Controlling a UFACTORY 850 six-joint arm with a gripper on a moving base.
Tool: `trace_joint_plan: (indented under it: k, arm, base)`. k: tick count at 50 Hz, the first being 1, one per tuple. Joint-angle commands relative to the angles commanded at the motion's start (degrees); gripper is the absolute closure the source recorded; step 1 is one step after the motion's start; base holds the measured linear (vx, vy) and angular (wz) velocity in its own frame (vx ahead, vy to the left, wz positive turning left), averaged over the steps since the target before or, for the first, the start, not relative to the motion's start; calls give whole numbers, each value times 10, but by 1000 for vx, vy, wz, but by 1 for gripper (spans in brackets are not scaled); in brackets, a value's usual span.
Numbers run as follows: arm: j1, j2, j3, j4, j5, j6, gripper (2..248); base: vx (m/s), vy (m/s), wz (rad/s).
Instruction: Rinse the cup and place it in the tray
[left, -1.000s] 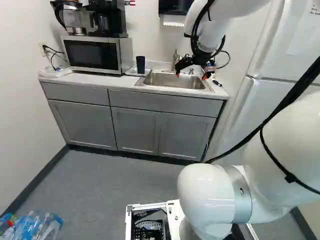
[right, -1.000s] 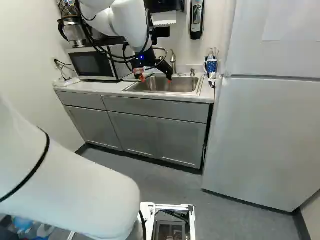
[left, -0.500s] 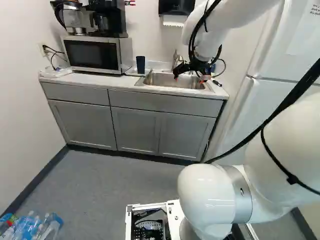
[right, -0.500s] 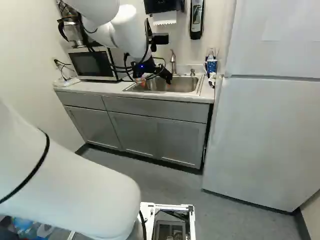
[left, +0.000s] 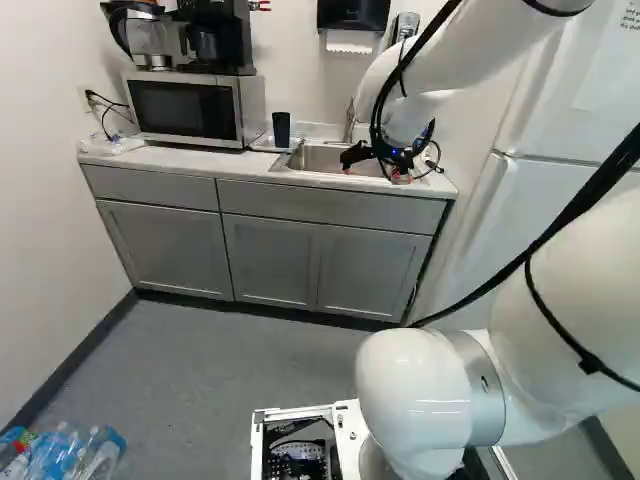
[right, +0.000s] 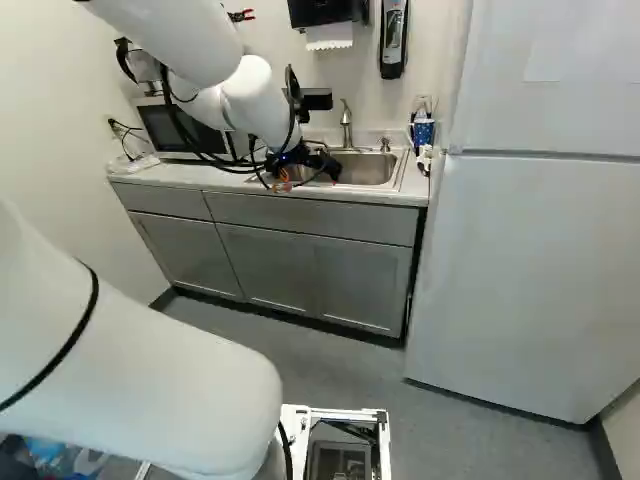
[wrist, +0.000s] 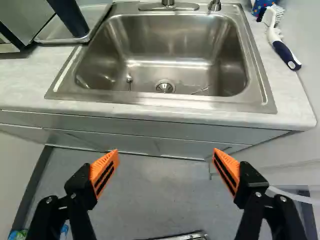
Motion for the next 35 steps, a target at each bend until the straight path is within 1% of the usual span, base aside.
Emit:
trace_joint_plan:
  k: [14, 35]
  arm:
    - [10, 3, 55, -2, 90, -1, 3]
    - [26, 8, 147, -5, 240, -2, 3]
  base:
    - [0, 0, 0]
    - [0, 0, 0]
